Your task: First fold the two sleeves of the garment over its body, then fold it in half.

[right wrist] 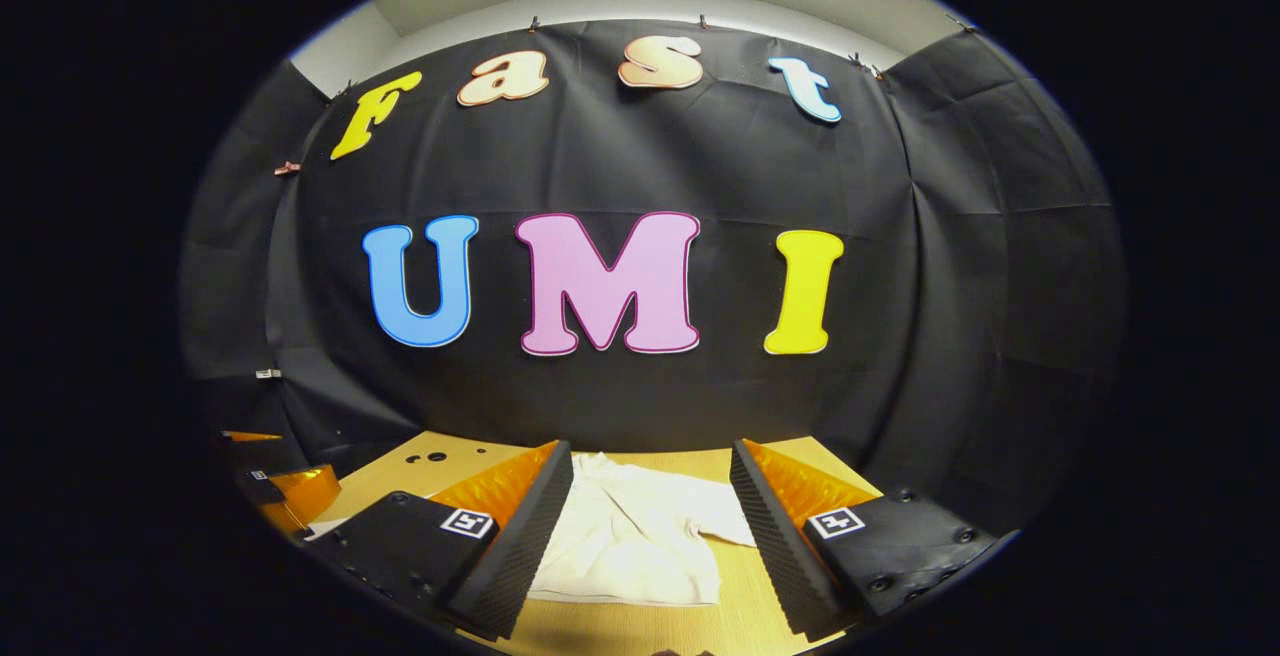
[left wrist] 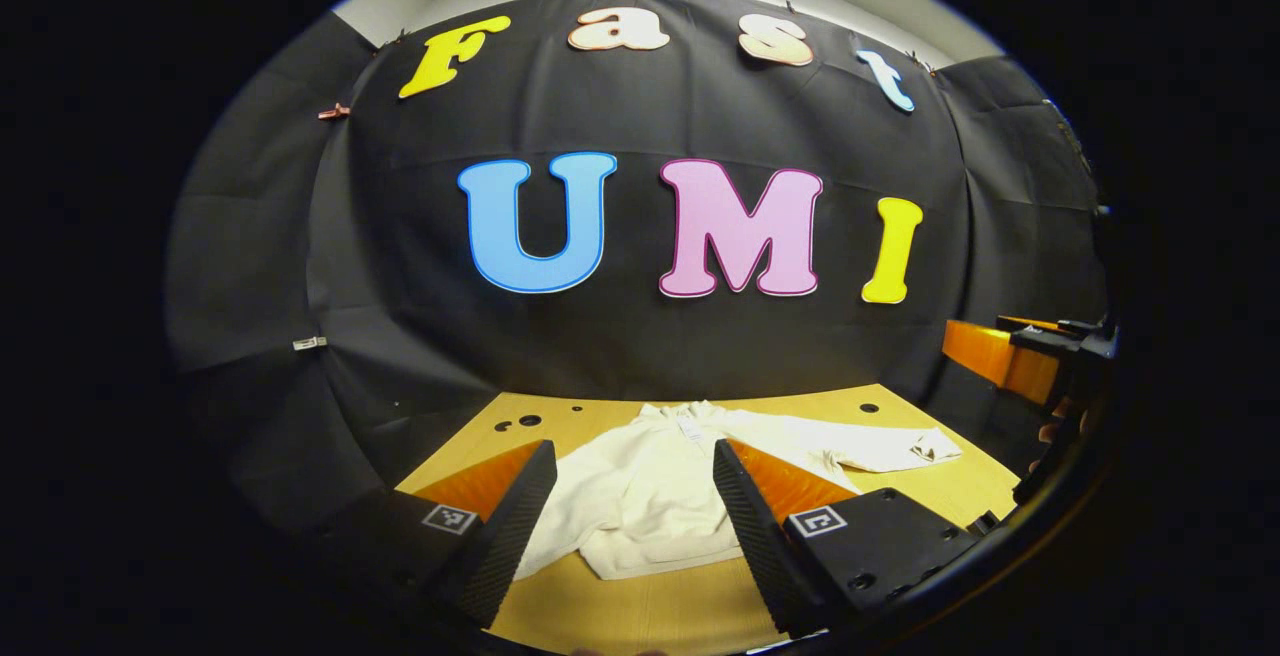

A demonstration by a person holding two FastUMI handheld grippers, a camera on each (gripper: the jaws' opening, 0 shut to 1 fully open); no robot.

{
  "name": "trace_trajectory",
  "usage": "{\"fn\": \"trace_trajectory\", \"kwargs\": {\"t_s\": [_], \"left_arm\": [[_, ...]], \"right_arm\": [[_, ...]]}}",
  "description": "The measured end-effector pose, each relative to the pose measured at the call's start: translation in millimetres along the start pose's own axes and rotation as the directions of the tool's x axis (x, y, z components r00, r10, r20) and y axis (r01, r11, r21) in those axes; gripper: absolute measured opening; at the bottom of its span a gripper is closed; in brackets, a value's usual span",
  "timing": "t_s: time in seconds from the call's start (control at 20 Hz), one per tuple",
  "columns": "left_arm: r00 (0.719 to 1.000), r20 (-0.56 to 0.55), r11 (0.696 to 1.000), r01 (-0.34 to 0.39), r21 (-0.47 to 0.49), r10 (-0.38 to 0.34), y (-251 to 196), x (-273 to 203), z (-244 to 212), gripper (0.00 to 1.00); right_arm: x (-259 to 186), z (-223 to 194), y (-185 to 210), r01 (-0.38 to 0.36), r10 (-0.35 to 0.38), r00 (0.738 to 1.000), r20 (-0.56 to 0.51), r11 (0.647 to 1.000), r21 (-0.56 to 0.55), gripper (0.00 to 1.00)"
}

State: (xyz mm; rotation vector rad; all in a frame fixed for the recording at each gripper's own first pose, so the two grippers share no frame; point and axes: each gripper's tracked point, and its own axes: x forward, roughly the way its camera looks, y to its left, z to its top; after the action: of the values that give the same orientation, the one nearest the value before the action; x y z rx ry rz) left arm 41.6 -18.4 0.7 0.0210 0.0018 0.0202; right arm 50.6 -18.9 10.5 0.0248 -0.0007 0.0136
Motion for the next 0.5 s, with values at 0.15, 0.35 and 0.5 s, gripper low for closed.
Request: {"fn": "trace_trajectory", "kwargs": {"t_s": [0.15, 0.35, 0.5], "left_arm": [[1.000, -0.001, 1.000, -0.023, -0.007, 0.023, 1.7, 7.9, -0.5, 0.97], [0.999, 0.001, 0.999, -0.049, -0.006, 0.049, 6.9, 15.8, 0.7, 0.97], [0.998, -0.007, 0.998, -0.062, -0.007, 0.062, 9.1, 19.9, -0.8, 0.97]], "right_arm": [[10.8, -3.9, 2.8, -0.024, 0.024, 1.000, -0.009, 1.000, -0.001, 0.97], [22.1, -6.0, 8.5, -0.054, 0.054, 0.998, -0.014, 0.998, -0.010, 0.89], [32.6, -8.9, 8.6, -0.066, 0.065, 0.997, -0.030, 0.998, -0.020, 0.97]]}}
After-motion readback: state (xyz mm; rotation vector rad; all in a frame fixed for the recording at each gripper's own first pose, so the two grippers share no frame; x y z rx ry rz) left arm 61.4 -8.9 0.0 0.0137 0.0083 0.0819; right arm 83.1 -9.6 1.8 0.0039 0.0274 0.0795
